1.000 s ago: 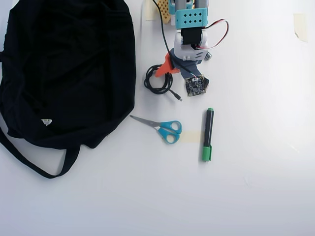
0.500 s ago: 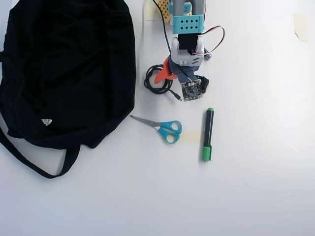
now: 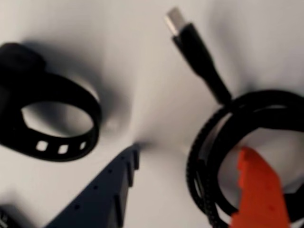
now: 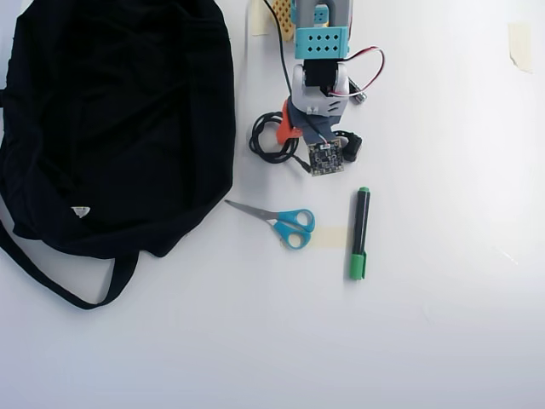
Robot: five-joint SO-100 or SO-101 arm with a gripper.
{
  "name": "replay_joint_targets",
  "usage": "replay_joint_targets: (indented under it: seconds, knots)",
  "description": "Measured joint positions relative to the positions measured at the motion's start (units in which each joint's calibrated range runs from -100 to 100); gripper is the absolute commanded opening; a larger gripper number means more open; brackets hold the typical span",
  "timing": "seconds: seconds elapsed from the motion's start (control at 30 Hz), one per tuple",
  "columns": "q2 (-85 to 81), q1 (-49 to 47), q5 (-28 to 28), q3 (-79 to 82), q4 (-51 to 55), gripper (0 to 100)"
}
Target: Put the cable into the black bag
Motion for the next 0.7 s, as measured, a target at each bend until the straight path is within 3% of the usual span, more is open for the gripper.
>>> replay_joint_targets:
  seconds: [0.37, 0.7]
  knots:
    - [0.0, 1.47, 0.15, -0.55, -0.34, 12]
    - [0.08, 1.47, 0.2, -0.55, -0.34, 7]
